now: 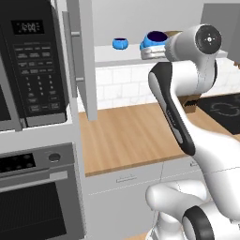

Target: Gather all objects into one cabinet and sort the glasses and bowls to opposite sides.

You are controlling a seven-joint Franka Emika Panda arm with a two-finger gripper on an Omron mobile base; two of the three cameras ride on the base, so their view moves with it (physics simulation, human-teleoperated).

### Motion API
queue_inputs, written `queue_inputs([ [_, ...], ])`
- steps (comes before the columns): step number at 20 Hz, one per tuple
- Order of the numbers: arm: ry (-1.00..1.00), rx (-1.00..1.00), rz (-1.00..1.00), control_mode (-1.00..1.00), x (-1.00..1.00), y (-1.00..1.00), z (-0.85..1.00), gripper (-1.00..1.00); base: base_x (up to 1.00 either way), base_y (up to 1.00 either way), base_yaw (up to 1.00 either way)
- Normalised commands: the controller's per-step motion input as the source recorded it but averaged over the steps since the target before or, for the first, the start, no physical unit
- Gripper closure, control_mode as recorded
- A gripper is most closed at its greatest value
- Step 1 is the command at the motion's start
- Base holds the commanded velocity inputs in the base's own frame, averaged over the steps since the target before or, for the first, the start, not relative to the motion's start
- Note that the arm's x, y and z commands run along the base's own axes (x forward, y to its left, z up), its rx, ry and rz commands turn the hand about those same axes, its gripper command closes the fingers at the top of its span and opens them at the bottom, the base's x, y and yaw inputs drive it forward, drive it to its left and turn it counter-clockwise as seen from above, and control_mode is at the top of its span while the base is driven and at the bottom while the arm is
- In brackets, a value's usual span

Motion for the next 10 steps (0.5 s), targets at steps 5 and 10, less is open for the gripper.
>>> queue_inputs([
  [5,0.07,0.0,0.0,-1.0,0.03,0.01,-0.16,1.0,0.0,0.0,0.0],
  [10,0.13,0.0,0.0,-1.0,0.11,0.1,-0.22,1.0,0.0,0.0,0.0],
])
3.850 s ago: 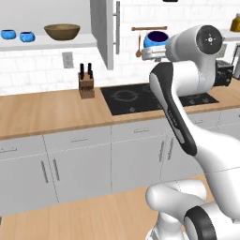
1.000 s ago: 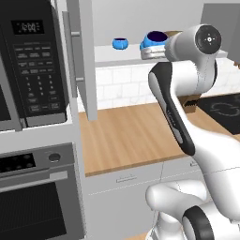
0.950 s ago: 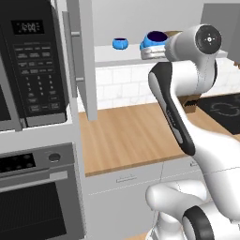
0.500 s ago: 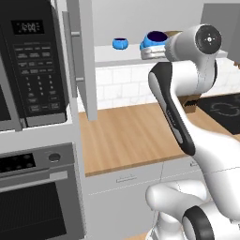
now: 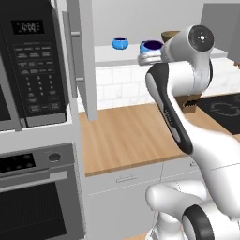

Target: Gather all objects into one cabinet and sort the glasses and bowls to opposite sides.

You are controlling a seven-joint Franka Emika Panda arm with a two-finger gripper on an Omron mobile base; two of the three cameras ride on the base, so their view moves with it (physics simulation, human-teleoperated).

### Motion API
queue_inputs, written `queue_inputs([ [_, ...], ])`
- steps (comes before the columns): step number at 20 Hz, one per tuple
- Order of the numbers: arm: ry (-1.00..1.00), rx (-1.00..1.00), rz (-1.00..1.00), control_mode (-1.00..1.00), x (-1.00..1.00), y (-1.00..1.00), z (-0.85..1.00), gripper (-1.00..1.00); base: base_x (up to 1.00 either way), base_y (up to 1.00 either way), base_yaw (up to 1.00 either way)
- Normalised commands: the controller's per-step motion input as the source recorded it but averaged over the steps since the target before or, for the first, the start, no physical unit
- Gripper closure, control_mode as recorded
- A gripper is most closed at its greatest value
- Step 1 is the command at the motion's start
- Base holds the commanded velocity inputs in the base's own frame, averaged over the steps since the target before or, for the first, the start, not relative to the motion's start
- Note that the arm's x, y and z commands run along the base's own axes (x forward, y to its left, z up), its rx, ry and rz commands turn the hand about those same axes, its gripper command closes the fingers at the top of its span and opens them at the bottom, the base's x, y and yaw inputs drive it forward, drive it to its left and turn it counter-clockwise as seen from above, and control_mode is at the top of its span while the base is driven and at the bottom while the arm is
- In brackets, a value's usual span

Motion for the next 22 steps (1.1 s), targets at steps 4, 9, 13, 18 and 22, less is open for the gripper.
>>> queue_inputs([
  [4,0.05,0.0,0.0,-1.0,0.14,0.06,-0.07,1.0,0.0,0.0,0.0],
  [9,0.0,0.0,0.0,-1.0,0.24,0.0,-0.01,1.0,0.0,0.0,0.0],
  [13,0.01,0.0,0.0,-1.0,0.27,0.0,-0.05,1.0,0.0,0.0,0.0],
  [18,0.1,0.0,0.0,-1.0,0.12,0.0,-0.2,1.0,0.0,0.0,0.0],
  [22,0.11,0.0,0.0,-1.0,0.04,0.0,-0.23,1.0,0.0,0.0,0.0],
])
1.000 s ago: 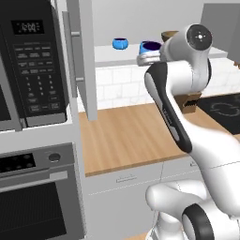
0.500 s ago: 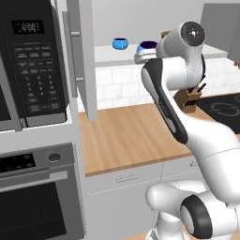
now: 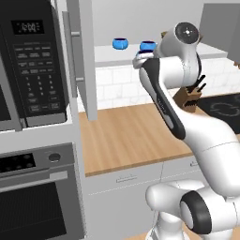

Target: Gather all objects into one cabinet and sort the glasses and bowls to opposite sides.

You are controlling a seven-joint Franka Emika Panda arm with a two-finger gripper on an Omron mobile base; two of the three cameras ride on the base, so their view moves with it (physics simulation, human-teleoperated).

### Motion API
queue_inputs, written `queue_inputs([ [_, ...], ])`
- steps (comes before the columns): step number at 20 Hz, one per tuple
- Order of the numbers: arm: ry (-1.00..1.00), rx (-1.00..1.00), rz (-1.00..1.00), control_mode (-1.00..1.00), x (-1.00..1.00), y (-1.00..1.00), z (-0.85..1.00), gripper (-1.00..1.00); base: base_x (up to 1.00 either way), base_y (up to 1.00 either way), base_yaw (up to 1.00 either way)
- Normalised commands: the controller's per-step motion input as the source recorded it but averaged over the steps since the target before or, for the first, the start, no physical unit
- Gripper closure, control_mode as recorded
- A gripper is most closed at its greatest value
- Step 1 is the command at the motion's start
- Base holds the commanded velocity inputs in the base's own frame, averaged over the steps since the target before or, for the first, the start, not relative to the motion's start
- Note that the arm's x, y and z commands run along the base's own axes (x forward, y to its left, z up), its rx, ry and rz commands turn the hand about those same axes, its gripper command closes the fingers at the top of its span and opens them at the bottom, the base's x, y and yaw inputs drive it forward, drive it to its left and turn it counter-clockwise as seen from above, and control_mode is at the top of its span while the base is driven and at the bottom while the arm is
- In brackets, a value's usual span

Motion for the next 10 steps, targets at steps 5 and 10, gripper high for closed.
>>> queue_inputs([
  [5,0.02,0.0,0.0,-1.0,0.24,0.0,-0.02,1.0,0.0,0.0,0.0],
  [10,0.0,0.0,0.0,-1.0,0.33,0.0,0.0,1.0,0.0,0.0,0.0],
])
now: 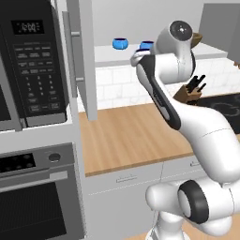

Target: Gather all objects into one cabinet and sort the glasses and bowls to opposite sides.

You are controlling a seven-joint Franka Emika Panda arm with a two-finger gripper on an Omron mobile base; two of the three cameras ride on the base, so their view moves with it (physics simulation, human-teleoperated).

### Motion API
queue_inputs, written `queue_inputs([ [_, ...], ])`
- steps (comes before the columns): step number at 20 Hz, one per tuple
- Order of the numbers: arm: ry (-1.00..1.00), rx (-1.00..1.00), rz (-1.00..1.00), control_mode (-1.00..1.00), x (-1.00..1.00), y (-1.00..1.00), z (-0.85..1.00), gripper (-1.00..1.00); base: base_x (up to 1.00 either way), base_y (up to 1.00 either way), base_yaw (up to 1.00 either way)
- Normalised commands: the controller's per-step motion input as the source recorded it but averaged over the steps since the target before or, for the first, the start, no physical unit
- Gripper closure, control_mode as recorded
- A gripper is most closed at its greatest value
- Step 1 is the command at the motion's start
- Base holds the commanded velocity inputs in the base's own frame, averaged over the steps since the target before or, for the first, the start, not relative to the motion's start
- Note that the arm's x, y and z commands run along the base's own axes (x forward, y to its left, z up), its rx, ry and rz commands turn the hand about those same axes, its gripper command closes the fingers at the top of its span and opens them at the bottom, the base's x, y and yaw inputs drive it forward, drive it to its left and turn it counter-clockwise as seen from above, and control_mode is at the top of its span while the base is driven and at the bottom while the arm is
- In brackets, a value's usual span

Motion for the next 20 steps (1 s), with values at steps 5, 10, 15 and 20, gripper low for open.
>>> queue_inputs([
  [5,0.02,0.0,0.0,-1.0,0.27,0.0,-0.03,1.0,0.0,0.0,0.0],
  [10,0.07,0.0,0.0,-1.0,0.26,0.0,-0.16,1.0,0.0,0.0,0.0],
  [15,0.08,0.0,0.0,-1.0,0.13,0.0,-0.16,1.0,0.0,0.0,0.0],
  [20,0.05,0.0,0.0,-1.0,0.19,0.0,-0.08,1.0,0.0,0.0,0.0],
])
